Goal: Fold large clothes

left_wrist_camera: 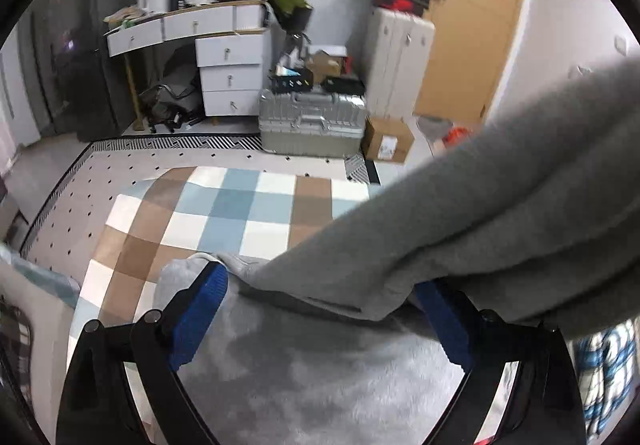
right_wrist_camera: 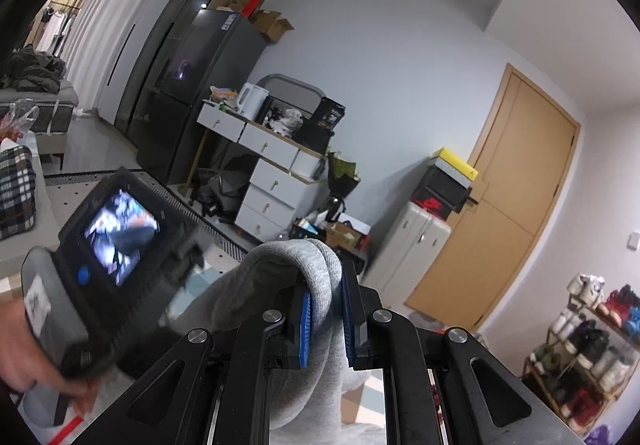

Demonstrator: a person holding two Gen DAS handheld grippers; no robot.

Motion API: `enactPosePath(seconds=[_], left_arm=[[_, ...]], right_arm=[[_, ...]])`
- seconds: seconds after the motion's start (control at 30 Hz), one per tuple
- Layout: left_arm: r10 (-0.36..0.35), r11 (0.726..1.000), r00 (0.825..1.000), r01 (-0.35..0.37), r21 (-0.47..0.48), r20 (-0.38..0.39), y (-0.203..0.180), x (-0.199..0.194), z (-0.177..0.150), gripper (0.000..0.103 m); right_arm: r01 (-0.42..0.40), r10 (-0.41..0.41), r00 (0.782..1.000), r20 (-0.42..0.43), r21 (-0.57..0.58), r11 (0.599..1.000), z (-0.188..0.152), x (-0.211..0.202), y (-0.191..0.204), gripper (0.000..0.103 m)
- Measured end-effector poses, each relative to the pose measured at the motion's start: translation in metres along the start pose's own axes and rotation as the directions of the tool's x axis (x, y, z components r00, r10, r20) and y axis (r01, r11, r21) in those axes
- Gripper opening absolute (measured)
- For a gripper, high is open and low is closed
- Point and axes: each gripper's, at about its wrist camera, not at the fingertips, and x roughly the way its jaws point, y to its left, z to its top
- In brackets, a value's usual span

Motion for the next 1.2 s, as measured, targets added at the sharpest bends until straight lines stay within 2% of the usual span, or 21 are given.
enactPosePath(seconds=[0.1, 0.23, 0.33, 0.37, 0.47, 0.5, 0.63, 0.73, 0.77, 0.83, 0.87, 0.9, 0.97, 1.0, 1.03, 1.07, 1.1, 1.13, 1.2], left_arm=[[-0.046, 0.998, 0.999, 0.045, -0.034, -0.013, 0.014, -0.012, -0.007, 0.092], [-0.141, 0.989, 0.99, 0.14, -0.042, -0.022, 0.033, -0.041, -0.038, 0.092], [-0.217, 0.976, 0.975, 0.216, -0.021, -0.053, 0.039, -0.062, -0.073, 0.092], [-0.26, 0.965, 0.963, 0.26, -0.018, -0.071, 0.045, -0.068, -0.087, 0.092], [-0.317, 0.948, 0.935, 0.316, -0.032, -0.156, 0.053, -0.071, -0.114, 0.092], [-0.334, 0.942, 0.924, 0.335, -0.031, -0.188, 0.055, -0.071, -0.125, 0.092], [-0.334, 0.943, 0.922, 0.328, -0.062, -0.198, 0.061, -0.07, -0.14, 0.092], [-0.343, 0.938, 0.915, 0.322, -0.131, -0.212, 0.07, -0.062, -0.142, 0.092], [-0.348, 0.935, 0.912, 0.323, -0.145, -0.216, 0.072, -0.06, -0.142, 0.092], [-0.35, 0.934, 0.911, 0.321, -0.159, -0.216, 0.077, -0.058, -0.146, 0.092], [-0.351, 0.933, 0.91, 0.321, -0.162, -0.22, 0.079, -0.059, -0.15, 0.092], [-0.347, 0.934, 0.91, 0.314, -0.168, -0.228, 0.081, -0.057, -0.151, 0.092], [-0.359, 0.93, 0.902, 0.324, -0.175, -0.239, 0.087, -0.058, -0.155, 0.092], [-0.365, 0.928, 0.897, 0.33, -0.173, -0.248, 0.088, -0.058, -0.155, 0.092], [-0.366, 0.929, 0.895, 0.333, -0.162, -0.255, 0.088, -0.058, -0.157, 0.092], [-0.362, 0.931, 0.898, 0.333, -0.15, -0.252, 0.089, -0.059, -0.157, 0.092], [-0.35, 0.936, 0.904, 0.329, -0.126, -0.244, 0.087, -0.062, -0.156, 0.092], [-0.343, 0.939, 0.908, 0.326, -0.109, -0.241, 0.088, -0.063, -0.156, 0.092], [-0.347, 0.938, 0.908, 0.335, -0.093, -0.236, 0.087, -0.064, -0.154, 0.092]], right_arm=[[-0.017, 0.017, 1.0, 0.023, 0.0, 1.0, -0.005, -0.015, 0.004, 0.012], [-0.072, 0.072, 0.995, 0.067, -0.012, 0.997, -0.021, -0.056, 0.022, 0.012], [-0.136, 0.135, 0.989, 0.054, 0.024, 0.99, -0.044, -0.082, 0.036, 0.012], [-0.179, 0.178, 0.984, 0.029, 0.047, 0.983, -0.057, -0.091, 0.045, 0.012], [-0.24, 0.243, 0.969, -0.048, 0.063, 0.969, -0.097, -0.104, 0.074, 0.013], [-0.271, 0.278, 0.956, -0.095, 0.075, 0.96, -0.112, -0.105, 0.087, 0.013], [-0.331, 0.354, 0.908, -0.225, 0.135, 0.934, -0.148, -0.099, 0.119, 0.013], [-0.325, 0.359, 0.884, -0.298, 0.158, 0.932, -0.165, -0.096, 0.137, 0.018], [-0.34, 0.38, 0.854, -0.356, 0.17, 0.925, -0.171, -0.091, 0.144, 0.021], [-0.345, 0.393, 0.818, -0.421, 0.188, 0.92, -0.18, -0.09, 0.151, 0.035], [-0.353, 0.409, 0.796, -0.447, 0.207, 0.912, -0.183, -0.089, 0.151, 0.049], [-0.36, 0.425, 0.785, -0.451, 0.227, 0.905, -0.185, -0.092, 0.148, 0.056], [-0.394, 0.501, 0.759, -0.416, 0.319, 0.862, -0.183, -0.104, 0.136, 0.062], [-0.417, 0.548, 0.744, -0.382, 0.377, 0.827, -0.179, -0.112, 0.125, 0.066], [-0.429, 0.574, 0.742, -0.347, 0.412, 0.804, -0.175, -0.115, 0.112, 0.069], [-0.423, 0.572, 0.756, -0.319, 0.429, 0.798, -0.17, -0.118, 0.101, 0.077], [-0.407, 0.557, 0.776, -0.296, 0.44, 0.801, -0.165, -0.12, 0.091, 0.088], [-0.364, 0.513, 0.813, -0.276, 0.446, 0.818, -0.158, -0.117, 0.072, 0.092], [-0.293, 0.444, 0.854, -0.271, 0.453, 0.842, -0.147, -0.102, 0.046, 0.095]])
